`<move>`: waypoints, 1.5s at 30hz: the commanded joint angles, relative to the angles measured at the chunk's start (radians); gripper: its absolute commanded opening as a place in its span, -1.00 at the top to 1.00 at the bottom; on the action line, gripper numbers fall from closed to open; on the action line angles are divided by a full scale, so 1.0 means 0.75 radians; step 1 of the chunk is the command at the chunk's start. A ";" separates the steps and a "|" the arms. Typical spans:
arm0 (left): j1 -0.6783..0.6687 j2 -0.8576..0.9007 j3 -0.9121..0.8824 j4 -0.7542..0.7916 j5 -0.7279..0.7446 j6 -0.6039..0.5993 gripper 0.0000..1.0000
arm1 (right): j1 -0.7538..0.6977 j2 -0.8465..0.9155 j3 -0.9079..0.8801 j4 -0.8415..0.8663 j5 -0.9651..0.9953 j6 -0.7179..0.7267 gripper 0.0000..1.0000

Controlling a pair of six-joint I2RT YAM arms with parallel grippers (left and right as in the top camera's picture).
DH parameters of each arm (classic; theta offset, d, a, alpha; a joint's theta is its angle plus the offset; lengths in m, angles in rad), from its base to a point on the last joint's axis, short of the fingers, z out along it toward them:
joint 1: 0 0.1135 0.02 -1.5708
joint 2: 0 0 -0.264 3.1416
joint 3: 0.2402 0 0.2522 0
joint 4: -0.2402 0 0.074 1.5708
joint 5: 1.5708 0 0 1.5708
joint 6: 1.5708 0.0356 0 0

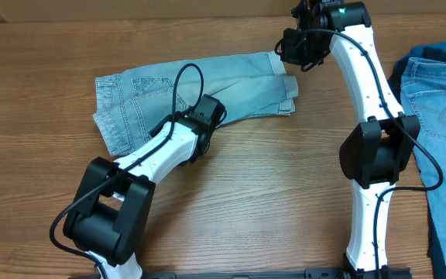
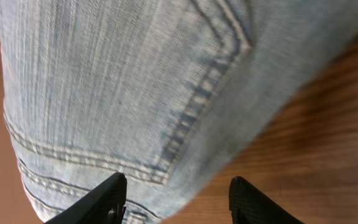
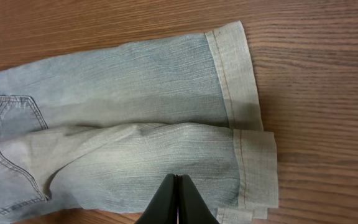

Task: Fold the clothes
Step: 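Press the folded jeans' left end with the left gripper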

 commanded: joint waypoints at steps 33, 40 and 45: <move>0.068 0.008 -0.291 0.447 -0.461 -0.008 0.92 | 0.003 -0.001 0.031 -0.026 0.009 -0.011 0.73; 0.092 0.007 -0.213 0.592 -0.525 0.090 0.92 | 0.003 -0.001 0.031 -0.018 0.009 -0.011 0.67; 0.109 0.007 -0.094 0.640 -0.514 0.152 0.92 | 0.002 -0.001 0.031 -0.005 0.010 -0.011 0.63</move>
